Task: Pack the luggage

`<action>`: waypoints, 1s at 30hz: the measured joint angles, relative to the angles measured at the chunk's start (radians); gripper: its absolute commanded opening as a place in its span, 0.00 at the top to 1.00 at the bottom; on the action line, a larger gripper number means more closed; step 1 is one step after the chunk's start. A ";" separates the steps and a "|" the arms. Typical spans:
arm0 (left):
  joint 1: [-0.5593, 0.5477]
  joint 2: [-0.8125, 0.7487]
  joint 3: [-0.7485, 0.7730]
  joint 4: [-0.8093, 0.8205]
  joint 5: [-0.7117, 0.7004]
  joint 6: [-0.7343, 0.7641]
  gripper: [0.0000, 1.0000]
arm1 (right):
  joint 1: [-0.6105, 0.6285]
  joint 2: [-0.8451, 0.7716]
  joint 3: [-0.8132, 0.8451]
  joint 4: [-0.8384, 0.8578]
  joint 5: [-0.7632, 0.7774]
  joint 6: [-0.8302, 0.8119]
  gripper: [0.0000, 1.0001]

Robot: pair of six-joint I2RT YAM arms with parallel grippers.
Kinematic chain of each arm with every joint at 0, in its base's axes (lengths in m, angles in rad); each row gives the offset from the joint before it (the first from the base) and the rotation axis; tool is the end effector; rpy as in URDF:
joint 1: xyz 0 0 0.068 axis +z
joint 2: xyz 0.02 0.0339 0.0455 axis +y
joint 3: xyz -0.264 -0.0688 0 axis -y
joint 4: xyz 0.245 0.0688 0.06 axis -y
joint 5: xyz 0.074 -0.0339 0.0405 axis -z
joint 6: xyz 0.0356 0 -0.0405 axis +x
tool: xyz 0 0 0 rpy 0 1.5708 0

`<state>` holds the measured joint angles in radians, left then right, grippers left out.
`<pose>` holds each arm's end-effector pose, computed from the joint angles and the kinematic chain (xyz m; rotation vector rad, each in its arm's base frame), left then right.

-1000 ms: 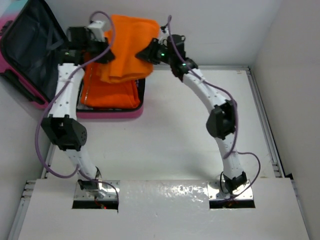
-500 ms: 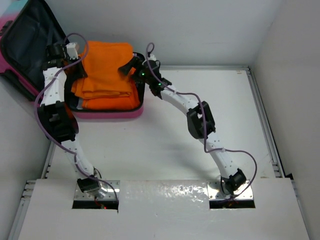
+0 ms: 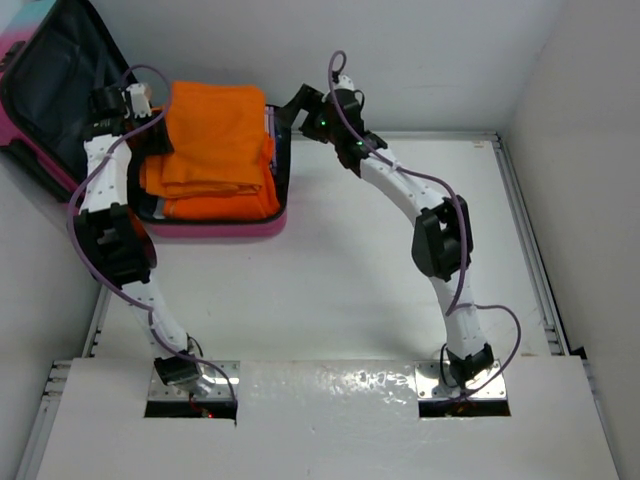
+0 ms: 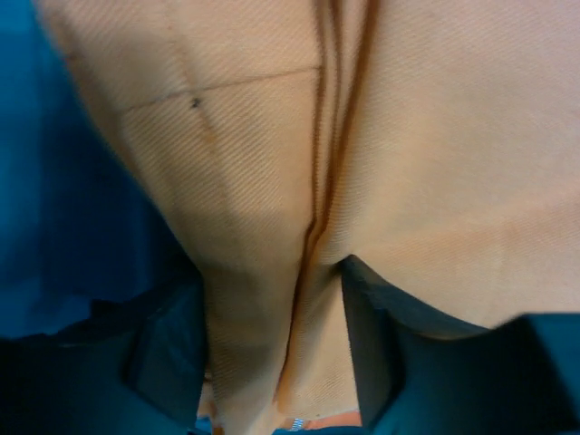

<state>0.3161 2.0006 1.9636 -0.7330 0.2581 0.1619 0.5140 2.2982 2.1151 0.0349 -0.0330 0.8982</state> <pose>0.4352 0.1328 0.3289 -0.0513 2.3093 -0.0597 0.4834 0.2743 0.3089 0.3258 1.8121 1.0525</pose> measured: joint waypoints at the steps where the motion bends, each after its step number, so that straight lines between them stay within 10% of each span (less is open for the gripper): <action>1: 0.000 -0.003 0.000 0.003 -0.006 -0.002 0.44 | 0.006 -0.012 -0.014 -0.011 0.001 -0.007 0.09; 6: 0.000 -0.013 0.035 0.015 -0.022 -0.004 0.16 | 0.028 -0.063 -0.201 -0.027 0.005 -0.020 0.10; 17: 0.000 -0.118 0.196 0.050 -0.078 0.033 0.14 | 0.033 -0.220 -0.512 -0.121 0.019 -0.120 0.32; 30: -0.015 -0.464 0.091 0.293 -0.702 0.391 0.03 | 0.063 -0.318 -0.648 -0.019 -0.085 -0.111 0.33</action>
<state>0.3008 1.5368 2.0548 -0.4400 -0.4442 0.5526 0.5774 1.9804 1.4670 0.0162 -0.1184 0.7868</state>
